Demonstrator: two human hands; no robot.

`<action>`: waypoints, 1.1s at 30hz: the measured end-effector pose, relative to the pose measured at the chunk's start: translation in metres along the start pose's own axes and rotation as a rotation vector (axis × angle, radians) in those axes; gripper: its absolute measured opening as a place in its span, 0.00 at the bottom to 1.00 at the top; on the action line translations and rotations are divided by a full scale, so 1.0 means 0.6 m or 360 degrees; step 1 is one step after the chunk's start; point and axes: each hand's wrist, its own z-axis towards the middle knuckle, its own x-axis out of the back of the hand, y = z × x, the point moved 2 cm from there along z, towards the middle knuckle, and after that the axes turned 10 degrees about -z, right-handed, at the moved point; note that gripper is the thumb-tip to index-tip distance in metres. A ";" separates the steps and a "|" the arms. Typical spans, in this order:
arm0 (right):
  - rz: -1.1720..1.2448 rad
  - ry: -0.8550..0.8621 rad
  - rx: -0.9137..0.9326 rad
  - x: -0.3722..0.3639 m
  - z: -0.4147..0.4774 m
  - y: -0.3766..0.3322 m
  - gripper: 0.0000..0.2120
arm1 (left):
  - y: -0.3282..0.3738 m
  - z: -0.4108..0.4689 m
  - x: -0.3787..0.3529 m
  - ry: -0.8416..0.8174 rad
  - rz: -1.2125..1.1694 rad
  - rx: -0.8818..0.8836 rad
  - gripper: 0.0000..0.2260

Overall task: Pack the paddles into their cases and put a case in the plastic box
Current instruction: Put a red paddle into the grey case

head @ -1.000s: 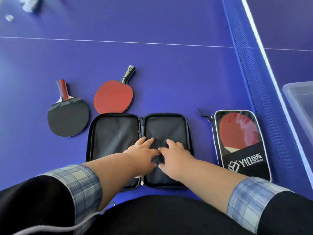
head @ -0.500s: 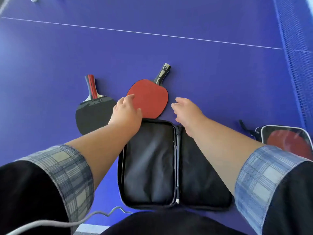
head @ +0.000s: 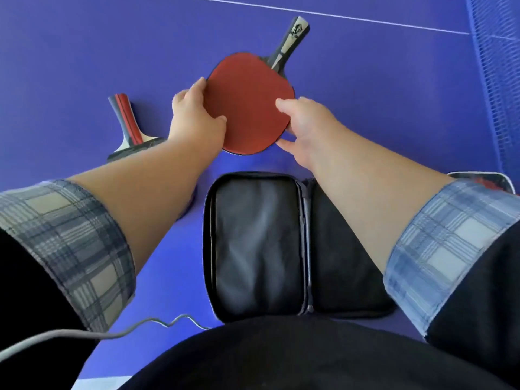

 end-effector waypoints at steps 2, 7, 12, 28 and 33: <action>0.0033 0.0012 0.0020 0.020 -0.012 -0.013 0.06 | 0.022 -0.003 0.006 -0.0004 -0.0110 -0.0062 0.33; 0.0186 0.0032 -0.0112 0.093 -0.052 0.017 0.08 | 0.037 -0.052 -0.008 -0.0026 -0.0501 0.0033 0.35; 0.0268 -0.0035 -0.0307 0.194 -0.087 0.096 0.16 | 0.047 -0.108 -0.069 -0.0306 -0.1206 0.0401 0.30; 0.0120 -0.0469 -0.0318 0.411 -0.223 0.291 0.02 | 0.030 -0.236 -0.120 -0.0286 -0.1058 0.0683 0.26; -0.0933 -0.0737 0.0047 0.304 -0.283 0.279 0.13 | 0.010 -0.230 -0.070 -0.0323 -0.0789 0.0593 0.23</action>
